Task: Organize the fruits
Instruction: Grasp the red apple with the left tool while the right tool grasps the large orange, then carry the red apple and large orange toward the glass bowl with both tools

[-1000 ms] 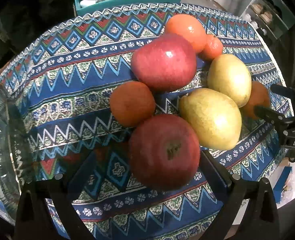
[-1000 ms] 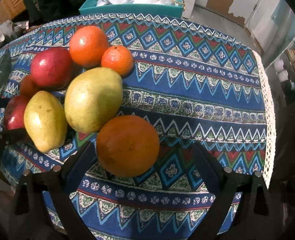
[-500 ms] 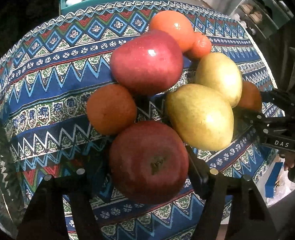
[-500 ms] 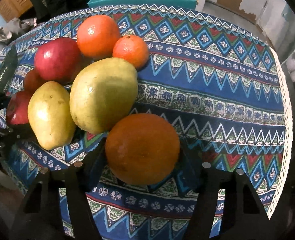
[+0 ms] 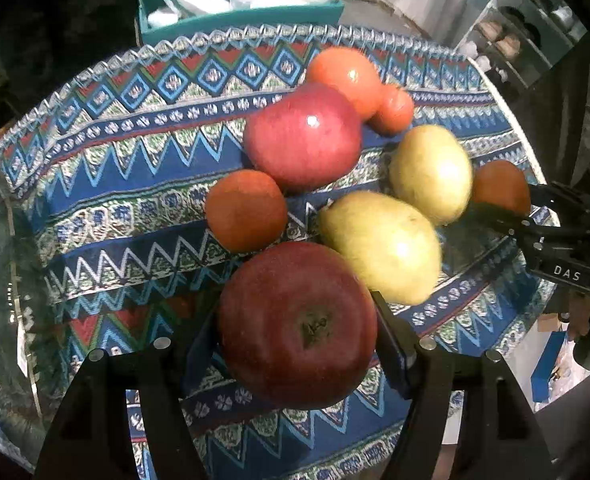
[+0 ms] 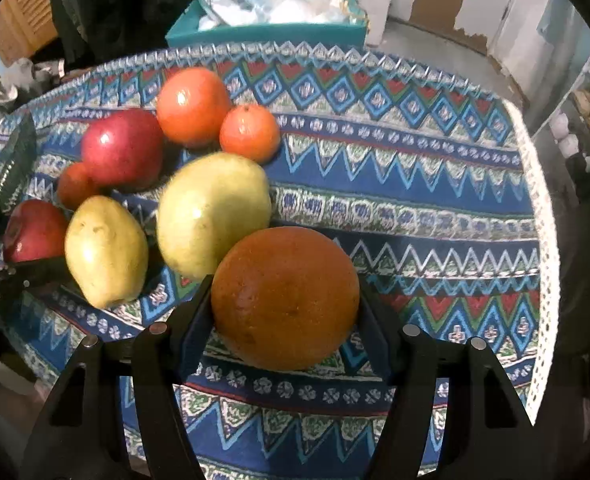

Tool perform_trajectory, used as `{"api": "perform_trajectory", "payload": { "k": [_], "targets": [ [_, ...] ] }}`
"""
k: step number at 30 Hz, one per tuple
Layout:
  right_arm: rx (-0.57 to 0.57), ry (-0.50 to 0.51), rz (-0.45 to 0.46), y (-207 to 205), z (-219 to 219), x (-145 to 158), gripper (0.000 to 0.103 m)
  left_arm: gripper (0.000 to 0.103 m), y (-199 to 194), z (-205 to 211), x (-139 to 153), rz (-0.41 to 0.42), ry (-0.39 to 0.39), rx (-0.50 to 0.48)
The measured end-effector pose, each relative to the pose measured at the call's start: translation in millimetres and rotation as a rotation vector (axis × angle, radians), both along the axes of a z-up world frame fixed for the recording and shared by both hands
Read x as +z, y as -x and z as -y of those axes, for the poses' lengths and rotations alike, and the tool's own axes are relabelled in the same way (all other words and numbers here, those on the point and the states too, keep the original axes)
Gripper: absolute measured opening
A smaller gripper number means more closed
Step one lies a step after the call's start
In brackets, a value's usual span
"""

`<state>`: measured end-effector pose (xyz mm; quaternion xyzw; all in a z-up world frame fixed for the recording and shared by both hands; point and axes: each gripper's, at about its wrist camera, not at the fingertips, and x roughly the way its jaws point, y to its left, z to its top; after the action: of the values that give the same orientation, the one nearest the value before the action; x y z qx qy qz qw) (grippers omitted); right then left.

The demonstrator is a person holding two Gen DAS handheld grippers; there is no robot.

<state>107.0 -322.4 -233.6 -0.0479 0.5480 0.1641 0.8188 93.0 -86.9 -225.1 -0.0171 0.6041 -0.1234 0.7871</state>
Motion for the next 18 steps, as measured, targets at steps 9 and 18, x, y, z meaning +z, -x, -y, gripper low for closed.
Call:
{"api": "perform_trajectory", "payload": {
  "k": [9,18],
  "targets": [
    [-0.019,-0.037,0.097,3.2,-7.7,42.7,0.066,0.072,15.3,-15.5,40.0,0.109,0.000,0.002],
    [-0.011,-0.084,0.201,18.4,-22.7,89.3,0.066,0.072,28.4,-20.8,85.3,0.231,-0.004,0.008]
  ]
}}
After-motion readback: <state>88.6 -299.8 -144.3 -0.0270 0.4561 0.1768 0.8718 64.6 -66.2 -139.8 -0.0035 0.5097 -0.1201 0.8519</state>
